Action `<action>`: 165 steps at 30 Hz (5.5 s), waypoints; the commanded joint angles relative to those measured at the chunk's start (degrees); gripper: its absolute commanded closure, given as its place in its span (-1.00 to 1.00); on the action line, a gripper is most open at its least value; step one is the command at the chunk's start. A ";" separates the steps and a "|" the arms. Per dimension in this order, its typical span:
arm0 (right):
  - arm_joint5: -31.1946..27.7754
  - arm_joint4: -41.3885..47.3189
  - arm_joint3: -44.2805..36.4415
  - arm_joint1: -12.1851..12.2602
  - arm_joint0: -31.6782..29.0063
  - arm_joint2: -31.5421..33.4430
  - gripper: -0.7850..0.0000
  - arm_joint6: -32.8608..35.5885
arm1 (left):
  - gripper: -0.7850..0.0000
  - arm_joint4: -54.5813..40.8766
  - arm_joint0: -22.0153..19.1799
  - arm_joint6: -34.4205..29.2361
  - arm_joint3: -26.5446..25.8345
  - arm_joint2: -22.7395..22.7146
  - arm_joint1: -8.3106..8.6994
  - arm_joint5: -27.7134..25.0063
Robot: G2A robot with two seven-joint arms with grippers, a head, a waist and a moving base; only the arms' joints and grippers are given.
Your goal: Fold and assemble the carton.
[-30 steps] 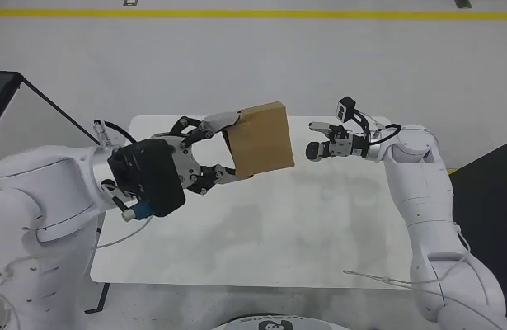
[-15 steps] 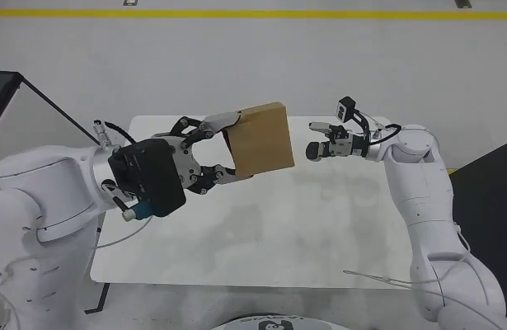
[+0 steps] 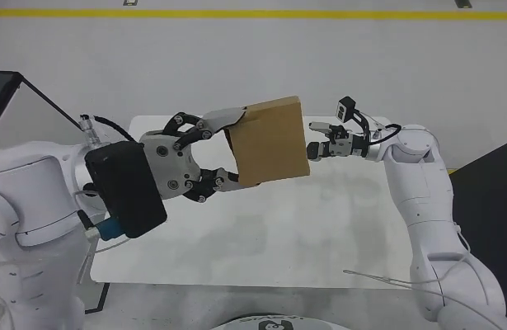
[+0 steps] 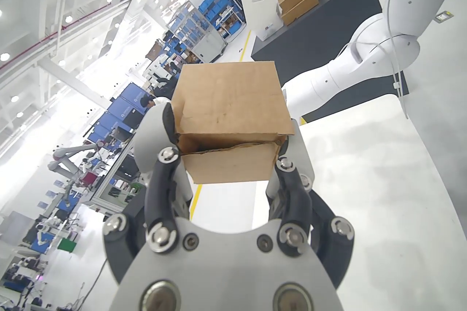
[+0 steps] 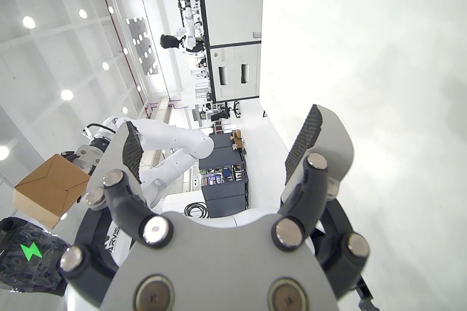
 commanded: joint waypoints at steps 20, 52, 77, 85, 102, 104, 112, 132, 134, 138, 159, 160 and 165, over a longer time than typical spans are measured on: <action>0.00 0.01 0.00 0.00 0.00 0.00 -1.00 0.00 | 1.00 -15.51 6.01 -7.17 0.00 0.61 0.79 11.90; 0.00 0.01 0.00 0.00 0.00 0.00 -1.00 0.00 | 1.00 -6.61 10.37 5.02 0.00 -5.76 1.58 10.60; 0.00 0.01 0.00 0.00 0.00 0.00 -1.00 0.00 | 1.00 -25.57 14.87 9.88 8.62 -1.48 1.78 -0.02; 0.00 0.01 0.00 0.00 0.00 0.00 -1.00 0.00 | 1.00 -26.20 14.95 10.47 8.06 -0.88 1.73 -0.74; 0.00 0.01 0.00 0.00 0.00 0.00 -1.00 0.00 | 1.00 -34.51 16.05 25.42 13.32 8.95 0.78 -2.48; 0.00 0.01 0.00 0.00 0.00 0.00 -1.00 0.00 | 1.00 -34.95 15.90 26.20 13.57 9.66 0.77 -2.48; 0.00 0.01 0.00 0.00 0.00 0.00 -1.00 0.00 | 1.00 -34.22 15.38 27.51 14.26 11.26 0.94 -2.48; 0.00 0.01 0.00 0.00 0.00 0.00 -1.00 0.00 | 1.00 -4.52 14.64 26.78 10.24 -0.12 0.72 -1.09; 0.00 0.01 0.00 0.00 0.00 0.00 -1.00 0.00 | 1.00 -4.52 14.64 26.78 10.24 -0.12 0.72 -1.09; 0.00 0.01 0.00 0.00 0.00 0.00 -1.00 0.00 | 1.00 -4.39 14.78 26.36 9.65 0.25 0.72 -1.17; 0.00 0.01 0.00 0.00 0.00 0.00 -1.00 0.00 | 1.00 26.48 11.42 45.59 7.31 -3.38 0.07 4.41; 0.00 0.01 0.00 0.00 0.00 0.00 -1.00 0.00 | 1.00 26.92 11.38 45.26 7.09 -3.43 0.09 4.58; 0.00 0.01 0.00 0.00 0.00 0.00 -1.00 0.00 | 1.00 46.41 9.88 46.73 3.18 -3.99 0.78 8.32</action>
